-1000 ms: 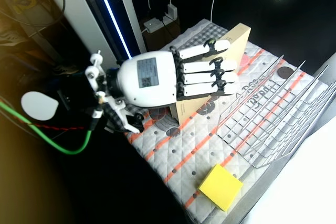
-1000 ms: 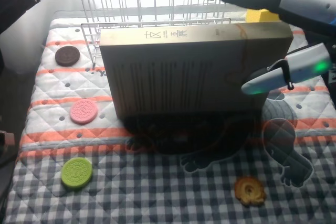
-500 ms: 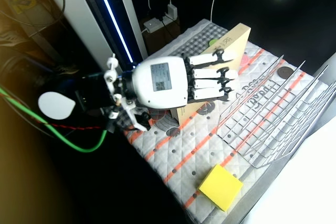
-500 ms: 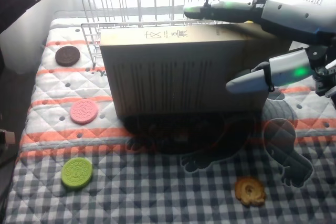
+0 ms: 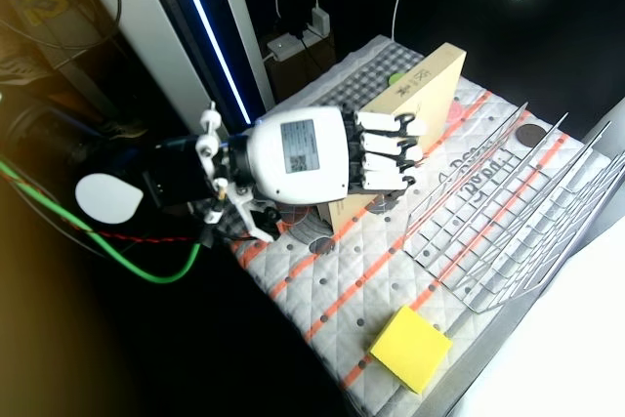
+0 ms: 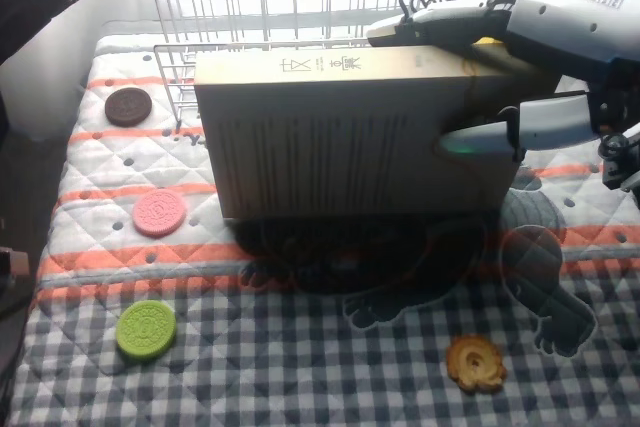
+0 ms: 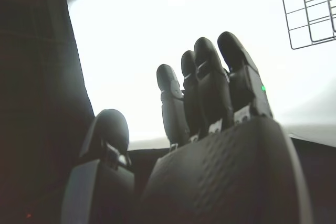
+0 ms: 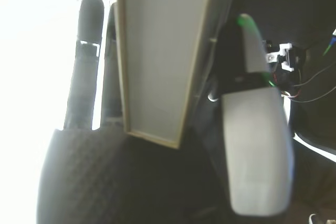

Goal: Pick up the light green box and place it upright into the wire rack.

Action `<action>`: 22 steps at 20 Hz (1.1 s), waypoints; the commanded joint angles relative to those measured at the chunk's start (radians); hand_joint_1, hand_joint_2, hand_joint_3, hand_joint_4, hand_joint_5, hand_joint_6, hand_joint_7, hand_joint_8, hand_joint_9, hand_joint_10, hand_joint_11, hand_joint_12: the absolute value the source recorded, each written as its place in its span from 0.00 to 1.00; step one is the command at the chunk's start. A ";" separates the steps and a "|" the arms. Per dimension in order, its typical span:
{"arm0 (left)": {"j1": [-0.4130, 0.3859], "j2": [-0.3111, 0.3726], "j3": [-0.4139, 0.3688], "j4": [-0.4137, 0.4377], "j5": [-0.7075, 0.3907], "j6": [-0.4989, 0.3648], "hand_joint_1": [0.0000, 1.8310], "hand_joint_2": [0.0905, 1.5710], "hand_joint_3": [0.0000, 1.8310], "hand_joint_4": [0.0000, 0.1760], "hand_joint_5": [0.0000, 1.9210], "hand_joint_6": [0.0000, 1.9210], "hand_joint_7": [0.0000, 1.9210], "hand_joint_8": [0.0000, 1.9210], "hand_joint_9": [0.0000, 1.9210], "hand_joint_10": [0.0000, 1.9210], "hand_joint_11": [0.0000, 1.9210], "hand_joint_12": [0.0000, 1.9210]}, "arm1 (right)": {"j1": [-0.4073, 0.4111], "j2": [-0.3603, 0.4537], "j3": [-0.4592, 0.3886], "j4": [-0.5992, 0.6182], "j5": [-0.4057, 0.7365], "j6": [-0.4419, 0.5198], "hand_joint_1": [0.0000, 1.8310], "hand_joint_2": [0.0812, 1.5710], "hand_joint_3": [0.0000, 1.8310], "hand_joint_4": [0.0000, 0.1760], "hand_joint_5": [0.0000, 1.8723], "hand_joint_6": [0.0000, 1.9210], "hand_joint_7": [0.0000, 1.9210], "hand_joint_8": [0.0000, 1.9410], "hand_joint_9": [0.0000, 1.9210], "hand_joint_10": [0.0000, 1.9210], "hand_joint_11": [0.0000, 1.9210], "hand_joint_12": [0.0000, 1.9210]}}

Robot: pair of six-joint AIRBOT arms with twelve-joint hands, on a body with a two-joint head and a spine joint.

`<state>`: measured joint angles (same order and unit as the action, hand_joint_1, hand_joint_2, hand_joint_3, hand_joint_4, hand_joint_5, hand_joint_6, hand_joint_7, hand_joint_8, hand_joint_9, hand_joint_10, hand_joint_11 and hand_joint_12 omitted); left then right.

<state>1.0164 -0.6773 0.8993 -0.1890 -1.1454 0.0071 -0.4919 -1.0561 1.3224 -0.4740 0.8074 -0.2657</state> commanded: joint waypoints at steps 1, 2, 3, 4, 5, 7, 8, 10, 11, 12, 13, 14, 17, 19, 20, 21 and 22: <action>-0.011 -0.003 0.003 -0.013 -0.129 -0.007 0.21 0.75 0.00 0.25 0.31 0.00 0.23 0.00 0.22 0.00 0.05 0.31 | -0.003 -0.002 0.005 0.044 0.091 0.001 0.47 0.69 0.00 0.04 0.25 0.00 0.34 0.00 0.41 0.02 0.29 0.61; -0.011 -0.003 0.003 -0.013 -0.129 -0.007 0.21 0.75 0.00 0.18 0.31 0.01 0.24 0.00 0.23 0.00 0.05 0.31 | -0.005 -0.003 0.006 0.047 0.091 0.001 0.50 0.68 0.00 0.00 0.27 0.00 0.36 0.01 0.45 0.04 0.31 0.63; -0.011 -0.003 0.003 -0.013 -0.129 -0.007 0.21 0.75 0.00 0.18 0.32 0.01 0.24 0.00 0.23 0.00 0.05 0.31 | -0.009 -0.004 0.007 0.049 0.091 0.001 0.51 0.68 0.00 0.00 0.28 0.00 0.37 0.01 0.48 0.05 0.33 0.68; -0.011 -0.003 0.003 -0.013 -0.129 -0.007 0.20 0.75 0.00 0.18 0.32 0.01 0.24 0.00 0.23 0.00 0.05 0.31 | -0.011 -0.005 0.009 0.049 0.091 0.001 0.52 0.67 0.00 0.00 0.29 0.00 0.39 0.00 0.48 0.12 0.35 0.70; -0.011 -0.004 0.003 -0.013 -0.129 -0.007 0.21 0.75 0.00 0.23 0.31 0.00 0.23 0.00 0.23 0.00 0.05 0.31 | -0.012 -0.005 0.009 0.049 0.091 0.001 0.52 0.67 0.00 0.00 0.31 0.00 0.40 0.00 0.46 0.22 0.36 0.72; -0.011 -0.004 0.004 -0.013 -0.128 -0.007 0.21 0.75 0.00 0.26 0.31 0.00 0.23 0.00 0.22 0.00 0.06 0.31 | -0.012 -0.005 0.009 0.049 0.090 0.001 0.57 0.69 0.00 0.00 0.36 0.00 0.46 0.01 0.44 0.39 0.35 0.78; -0.011 -0.004 0.004 -0.013 -0.128 -0.007 0.22 0.74 0.00 0.29 0.31 0.00 0.23 0.00 0.23 0.00 0.06 0.31 | -0.012 -0.005 0.009 0.049 0.090 0.001 0.66 0.71 0.00 0.00 0.42 0.44 0.53 0.44 0.50 0.50 0.43 0.80; -0.011 -0.004 0.004 -0.013 -0.127 -0.007 0.22 0.74 0.00 0.34 0.30 0.00 0.23 0.00 0.22 0.00 0.06 0.31 | -0.015 -0.004 0.009 0.049 0.090 0.001 0.63 0.73 0.00 0.00 0.46 0.58 0.54 0.47 0.58 0.61 0.51 0.81; -0.012 -0.004 0.004 -0.013 -0.128 -0.007 0.22 0.74 0.00 0.28 0.30 0.00 0.23 0.00 0.22 0.00 0.06 0.31 | -0.015 -0.004 0.010 0.049 0.088 0.001 0.62 0.72 0.00 0.00 0.48 0.56 0.61 0.39 0.61 0.58 0.54 0.79; -0.012 -0.004 0.005 -0.013 -0.127 -0.007 0.23 0.74 0.00 0.33 0.30 0.00 0.23 0.00 0.23 0.00 0.06 0.31 | -0.015 -0.004 0.011 0.048 0.087 0.002 0.62 0.72 0.00 0.00 0.49 0.56 0.65 0.31 0.64 0.49 0.56 0.73; -0.012 -0.004 0.005 -0.013 -0.127 -0.007 0.22 0.75 0.00 0.33 0.30 0.00 0.23 0.00 0.23 0.00 0.07 0.31 | -0.016 -0.004 0.013 0.047 0.088 0.010 0.62 0.71 0.00 0.00 0.49 0.55 0.68 0.25 0.68 0.41 0.59 0.65; -0.012 -0.004 0.005 -0.013 -0.127 -0.007 0.22 0.74 0.00 0.33 0.30 0.00 0.24 0.00 0.23 0.00 0.07 0.32 | -0.016 -0.004 0.015 0.042 0.088 0.021 0.62 0.71 0.00 0.00 0.50 0.54 0.72 0.19 0.71 0.34 0.60 0.62; -0.012 -0.005 0.005 -0.013 -0.126 -0.007 0.22 0.75 0.00 0.34 0.30 0.00 0.23 0.00 0.24 0.00 0.10 0.34 | -0.015 -0.004 0.029 0.017 0.098 0.089 0.62 0.73 0.00 0.00 0.47 0.59 0.78 0.06 0.77 0.21 0.63 0.57; -0.012 -0.004 0.006 -0.012 -0.126 -0.007 0.22 0.75 0.00 0.33 0.30 0.00 0.23 0.00 0.24 0.00 0.10 0.35 | -0.013 -0.004 0.028 0.013 0.109 0.098 0.61 0.74 0.00 0.00 0.46 0.60 0.77 0.05 0.77 0.20 0.63 0.57; -0.012 -0.004 0.006 -0.012 -0.127 -0.007 0.22 0.75 0.00 0.29 0.30 0.00 0.23 0.00 0.24 0.00 0.10 0.35 | -0.005 -0.003 0.025 0.012 0.120 0.103 0.61 0.74 0.00 0.00 0.45 0.62 0.77 0.04 0.78 0.18 0.64 0.53; -0.012 -0.003 0.006 -0.012 -0.128 -0.007 0.22 0.75 0.00 0.28 0.31 0.00 0.23 0.00 0.24 0.00 0.11 0.35 | 0.003 0.001 0.021 0.012 0.128 0.104 0.61 0.75 0.00 0.00 0.43 0.64 0.77 0.03 0.79 0.17 0.65 0.52; -0.012 -0.003 0.006 -0.012 -0.129 -0.007 0.22 0.75 0.00 0.21 0.31 0.01 0.23 0.00 0.24 0.00 0.10 0.35 | 0.004 0.001 0.020 0.012 0.130 0.105 0.60 0.77 0.00 0.00 0.42 0.66 0.77 0.03 0.79 0.16 0.66 0.51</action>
<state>1.0164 -0.6777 0.8993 -0.1905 -1.1454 0.0067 -0.5007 -1.0618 1.3464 -0.4942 0.8551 -0.1783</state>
